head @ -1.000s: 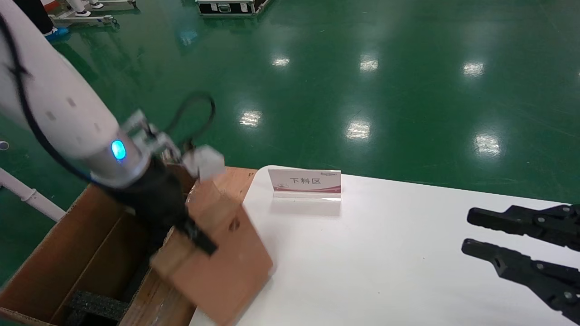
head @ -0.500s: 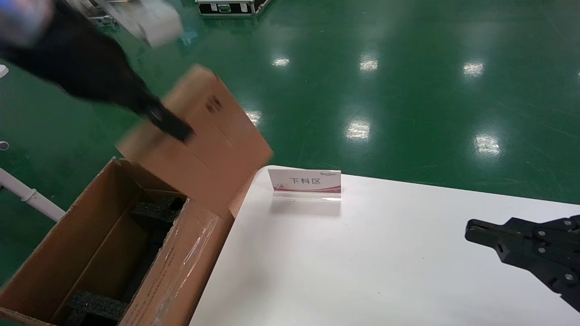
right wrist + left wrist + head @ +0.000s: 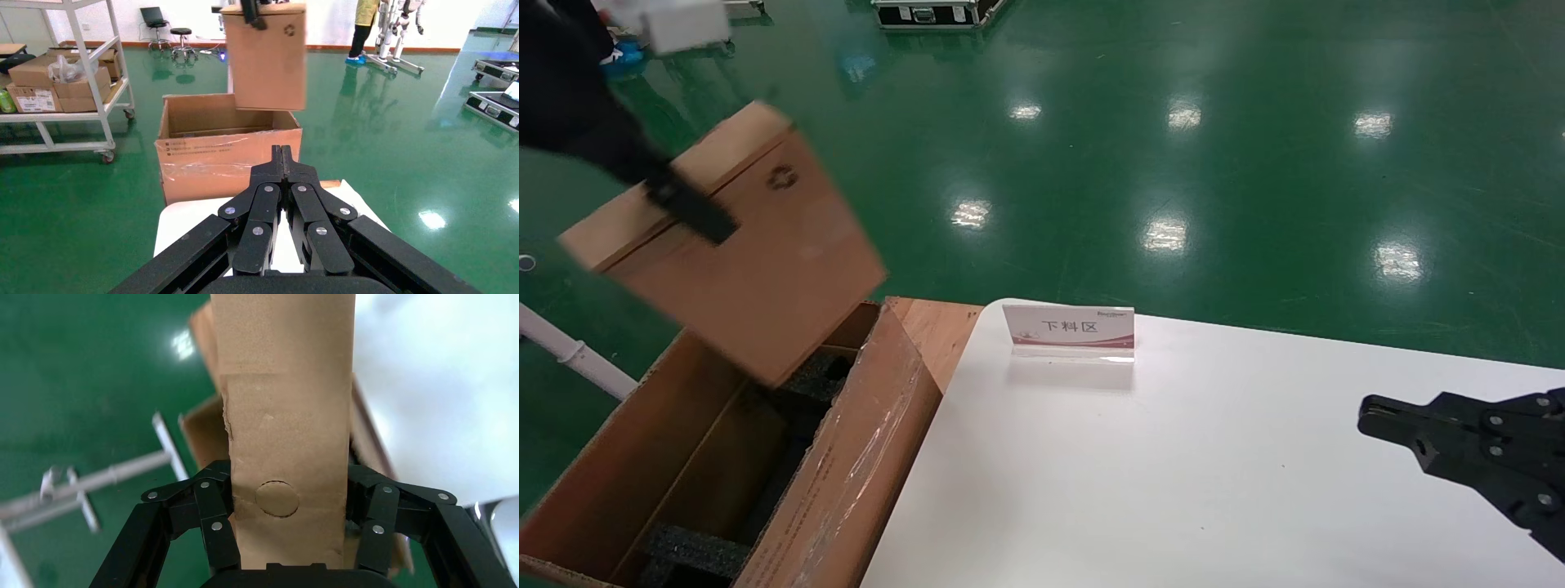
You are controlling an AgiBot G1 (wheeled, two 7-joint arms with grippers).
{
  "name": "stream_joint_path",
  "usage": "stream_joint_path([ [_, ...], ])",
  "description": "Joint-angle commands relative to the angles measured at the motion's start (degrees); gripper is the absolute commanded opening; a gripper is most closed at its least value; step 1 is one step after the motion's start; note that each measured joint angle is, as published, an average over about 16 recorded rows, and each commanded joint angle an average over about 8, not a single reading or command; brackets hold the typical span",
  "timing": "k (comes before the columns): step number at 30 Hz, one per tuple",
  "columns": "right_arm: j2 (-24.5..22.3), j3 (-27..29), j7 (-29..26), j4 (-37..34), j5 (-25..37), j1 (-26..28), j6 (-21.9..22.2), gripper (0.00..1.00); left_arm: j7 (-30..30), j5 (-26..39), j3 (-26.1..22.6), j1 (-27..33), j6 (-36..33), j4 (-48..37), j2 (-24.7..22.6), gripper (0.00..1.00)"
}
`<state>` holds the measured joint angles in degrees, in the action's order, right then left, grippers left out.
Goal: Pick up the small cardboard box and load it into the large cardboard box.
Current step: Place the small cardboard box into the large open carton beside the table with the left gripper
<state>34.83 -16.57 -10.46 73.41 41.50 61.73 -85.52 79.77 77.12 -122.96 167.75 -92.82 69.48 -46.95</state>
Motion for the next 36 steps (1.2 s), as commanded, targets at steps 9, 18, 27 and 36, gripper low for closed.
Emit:
stream_joint_path([
  [9,0.0,0.0,0.0,0.0,0.0,0.0,0.0,0.80,2.5,-2.2,-12.2,4.4,-0.9,2.0,2.3,0.00],
  [18,0.0,-0.1,0.0,0.0,0.0,0.0,0.0,1.00,5.9,2.4,-13.2,1.4,1.7,6.1,8.9,0.00],
  [27,0.0,-0.1,0.1,0.0,-0.1,0.0,0.0,1.00,8.6,6.6,-11.0,-2.9,3.9,6.3,14.1,0.00],
  [36,-0.1,-0.1,0.1,0.0,-0.1,0.0,0.1,1.00,10.8,10.2,-10.0,-4.6,4.7,7.0,17.6,0.00],
])
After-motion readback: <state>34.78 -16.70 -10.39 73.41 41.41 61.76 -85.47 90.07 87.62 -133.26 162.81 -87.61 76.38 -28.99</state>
